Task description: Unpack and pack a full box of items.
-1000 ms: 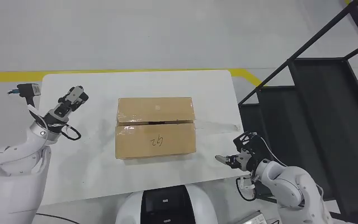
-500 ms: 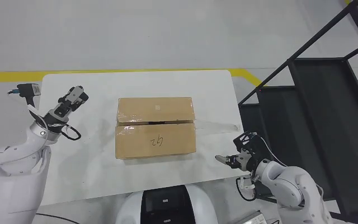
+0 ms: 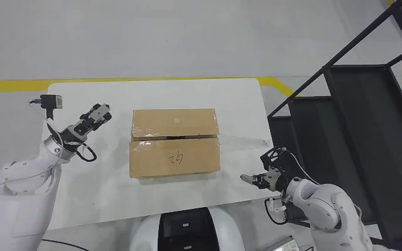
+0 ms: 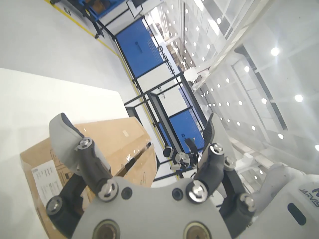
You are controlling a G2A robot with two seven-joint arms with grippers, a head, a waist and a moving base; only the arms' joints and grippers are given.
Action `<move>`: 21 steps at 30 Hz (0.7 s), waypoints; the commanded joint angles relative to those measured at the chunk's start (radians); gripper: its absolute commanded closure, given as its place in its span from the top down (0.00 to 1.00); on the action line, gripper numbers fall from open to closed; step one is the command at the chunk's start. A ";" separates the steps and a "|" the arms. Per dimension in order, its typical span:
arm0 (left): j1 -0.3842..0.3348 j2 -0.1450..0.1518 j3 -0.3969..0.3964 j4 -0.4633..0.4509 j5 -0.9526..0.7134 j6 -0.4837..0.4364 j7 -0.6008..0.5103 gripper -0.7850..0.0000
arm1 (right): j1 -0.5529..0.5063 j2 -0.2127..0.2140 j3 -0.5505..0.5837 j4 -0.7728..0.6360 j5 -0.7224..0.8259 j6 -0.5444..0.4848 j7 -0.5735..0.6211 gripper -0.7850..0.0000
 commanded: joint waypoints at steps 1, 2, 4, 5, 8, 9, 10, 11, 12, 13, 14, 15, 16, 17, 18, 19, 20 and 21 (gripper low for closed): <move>-0.015 0.004 0.001 0.019 -0.041 -0.006 -0.099 1.00 | 0.018 0.005 0.003 0.017 0.056 -0.014 0.040 1.00; -0.023 0.007 -0.002 0.027 -0.060 -0.007 -0.134 1.00 | 0.028 0.008 0.008 0.024 0.078 -0.017 0.056 1.00; -0.036 0.011 -0.013 0.046 -0.087 -0.013 -0.184 1.00 | 0.046 0.013 0.017 0.035 0.148 -0.024 0.087 1.00; -0.041 0.012 -0.017 0.056 -0.106 -0.016 -0.202 1.00 | 0.053 0.015 0.026 0.036 0.183 -0.026 0.100 1.00; -0.048 0.013 -0.021 0.072 -0.154 -0.021 -0.228 1.00 | 0.063 0.023 0.056 0.034 0.273 -0.037 0.133 1.00; -0.048 0.013 -0.021 0.072 -0.154 -0.021 -0.228 1.00 | 0.063 0.023 0.056 0.034 0.273 -0.037 0.133 1.00; -0.048 0.013 -0.021 0.072 -0.154 -0.021 -0.228 1.00 | 0.063 0.023 0.056 0.034 0.273 -0.037 0.133 1.00; -0.048 0.013 -0.021 0.072 -0.154 -0.021 -0.228 1.00 | 0.063 0.023 0.056 0.034 0.273 -0.037 0.133 1.00; -0.048 0.013 -0.021 0.072 -0.154 -0.021 -0.228 1.00 | 0.063 0.023 0.056 0.034 0.273 -0.037 0.133 1.00; -0.048 0.013 -0.021 0.072 -0.154 -0.021 -0.228 1.00 | 0.063 0.023 0.056 0.034 0.273 -0.037 0.133 1.00; -0.048 0.013 -0.021 0.072 -0.154 -0.021 -0.228 1.00 | 0.063 0.023 0.056 0.034 0.273 -0.037 0.133 1.00; -0.048 0.013 -0.021 0.072 -0.154 -0.021 -0.228 1.00 | 0.063 0.023 0.056 0.034 0.273 -0.037 0.133 1.00; -0.048 0.013 -0.021 0.072 -0.154 -0.021 -0.228 1.00 | 0.063 0.023 0.056 0.034 0.273 -0.037 0.133 1.00; -0.048 0.013 -0.021 0.072 -0.154 -0.021 -0.228 1.00 | 0.063 0.023 0.056 0.034 0.273 -0.037 0.133 1.00; -0.048 0.013 -0.021 0.072 -0.154 -0.021 -0.228 1.00 | 0.063 0.023 0.056 0.034 0.273 -0.037 0.133 1.00; -0.048 0.013 -0.021 0.072 -0.154 -0.021 -0.228 1.00 | 0.063 0.023 0.056 0.034 0.273 -0.037 0.133 1.00; -0.048 0.013 -0.021 0.072 -0.154 -0.021 -0.228 1.00 | 0.063 0.023 0.056 0.034 0.273 -0.037 0.133 1.00; -0.048 0.013 -0.021 0.072 -0.154 -0.021 -0.228 1.00 | 0.063 0.023 0.056 0.034 0.273 -0.037 0.133 1.00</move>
